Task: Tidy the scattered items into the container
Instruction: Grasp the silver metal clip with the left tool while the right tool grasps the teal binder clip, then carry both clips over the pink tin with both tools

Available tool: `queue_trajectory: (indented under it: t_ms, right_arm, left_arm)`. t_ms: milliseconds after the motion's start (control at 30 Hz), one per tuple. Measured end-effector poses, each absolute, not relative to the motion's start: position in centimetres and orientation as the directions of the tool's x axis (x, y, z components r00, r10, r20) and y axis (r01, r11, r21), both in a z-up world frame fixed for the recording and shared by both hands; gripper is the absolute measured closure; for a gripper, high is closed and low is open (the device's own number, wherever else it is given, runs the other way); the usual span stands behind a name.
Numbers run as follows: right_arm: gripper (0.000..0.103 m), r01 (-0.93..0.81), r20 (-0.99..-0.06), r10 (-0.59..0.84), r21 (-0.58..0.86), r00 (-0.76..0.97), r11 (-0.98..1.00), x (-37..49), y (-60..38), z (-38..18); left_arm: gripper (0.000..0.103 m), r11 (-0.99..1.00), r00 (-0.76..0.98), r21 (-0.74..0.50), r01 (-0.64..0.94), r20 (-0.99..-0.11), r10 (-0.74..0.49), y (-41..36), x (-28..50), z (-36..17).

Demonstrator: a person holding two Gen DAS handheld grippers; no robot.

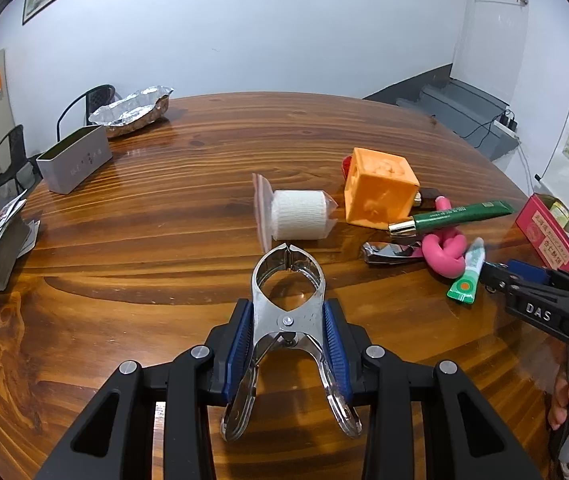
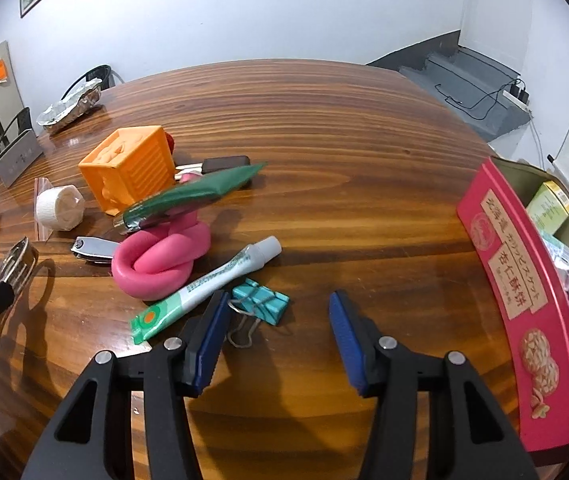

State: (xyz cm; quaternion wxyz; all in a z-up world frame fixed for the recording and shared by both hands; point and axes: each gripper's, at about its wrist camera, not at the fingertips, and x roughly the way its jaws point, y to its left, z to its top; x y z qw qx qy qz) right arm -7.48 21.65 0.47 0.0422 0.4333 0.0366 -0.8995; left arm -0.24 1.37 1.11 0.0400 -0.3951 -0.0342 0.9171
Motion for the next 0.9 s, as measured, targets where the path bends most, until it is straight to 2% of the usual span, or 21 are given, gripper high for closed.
queue_trajectory:
  t_ms: [200, 233, 333, 467, 667, 900]
  right_arm:
    - [0.048, 0.112, -0.782, -0.041, -0.037, -0.621, -0.993, -7.9, 21.5, 0.4]
    - [0.051, 0.114, -0.781, -0.042, -0.037, -0.623, -0.993, -7.6, 21.6, 0.4]
    - [0.075, 0.119, -0.777, -0.058, -0.023, -0.627, -0.993, -6.7, 22.1, 0.5]
    - [0.076, 0.141, -0.767, -0.11, 0.025, -0.632, -0.99, -5.8, 22.4, 0.8]
    - [0.076, 0.143, -0.704, -0.151, 0.07, -0.694, -0.987, -3.8, 23.4, 2.6]
    - [0.076, 0.108, -0.635, -0.134, 0.08, -0.761, -0.991, -2.2, 24.7, 4.2]
  left_arm:
    - [0.065, -0.995, -0.68, -0.091, -0.044, -0.727, 0.097, 1.4, -0.2, 0.9]
    - [0.065, -0.995, -0.681, -0.093, -0.043, -0.726, 0.097, 1.3, -0.2, 0.9]
    - [0.065, -0.994, -0.687, -0.097, -0.044, -0.719, 0.101, 1.3, 0.0, 1.1]
    - [0.065, -0.993, -0.7, -0.098, -0.059, -0.706, 0.111, 1.7, 0.4, 1.5]
    - [0.065, -0.992, -0.707, -0.101, -0.073, -0.697, 0.123, 2.2, 0.9, 1.8]
    - [0.065, -0.992, -0.72, -0.095, -0.089, -0.682, 0.13, 2.8, 1.4, 2.2]
